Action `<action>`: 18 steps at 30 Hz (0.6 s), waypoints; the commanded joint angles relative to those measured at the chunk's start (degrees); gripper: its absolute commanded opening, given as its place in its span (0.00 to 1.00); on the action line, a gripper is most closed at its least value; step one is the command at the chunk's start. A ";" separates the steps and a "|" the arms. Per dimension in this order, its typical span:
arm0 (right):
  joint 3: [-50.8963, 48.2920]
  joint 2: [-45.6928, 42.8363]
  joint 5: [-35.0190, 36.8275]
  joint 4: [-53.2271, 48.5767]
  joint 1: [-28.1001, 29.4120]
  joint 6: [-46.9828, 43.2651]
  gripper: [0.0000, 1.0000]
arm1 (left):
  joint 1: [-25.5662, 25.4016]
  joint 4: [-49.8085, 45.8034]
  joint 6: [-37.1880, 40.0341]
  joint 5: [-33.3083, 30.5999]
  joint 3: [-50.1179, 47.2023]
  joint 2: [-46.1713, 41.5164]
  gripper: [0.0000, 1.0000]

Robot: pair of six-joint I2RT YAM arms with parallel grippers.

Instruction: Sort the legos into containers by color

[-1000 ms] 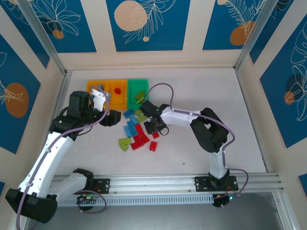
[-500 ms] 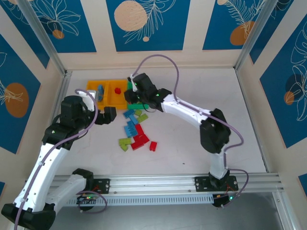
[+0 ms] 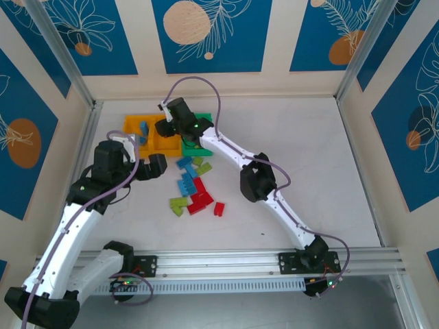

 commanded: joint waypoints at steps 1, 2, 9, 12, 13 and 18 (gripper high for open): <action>3.35 -2.87 0.65 -4.75 0.12 -2.82 0.53 | -0.39 -1.95 -2.24 -1.57 -1.28 0.31 1.00; 2.47 -4.01 0.56 -4.90 0.12 -2.87 0.53 | -0.35 -2.28 -2.40 -1.40 -1.34 0.76 1.00; -5.11 -17.83 -3.15 -14.51 -0.71 0.10 0.53 | -1.17 -6.62 -9.56 -0.93 -2.78 2.75 0.95; -16.24 -28.59 -7.64 -18.19 -2.10 2.39 0.54 | -4.06 -8.88 -15.46 -0.43 -5.74 3.12 0.92; -21.84 -33.00 -9.81 -17.74 -2.62 2.69 0.56 | -5.73 -9.28 -17.47 -0.58 -7.03 3.37 0.91; -47.16 -51.22 -12.17 -13.55 -3.53 4.13 0.60 | -14.03 -8.55 -24.88 -1.99 -13.32 6.20 0.84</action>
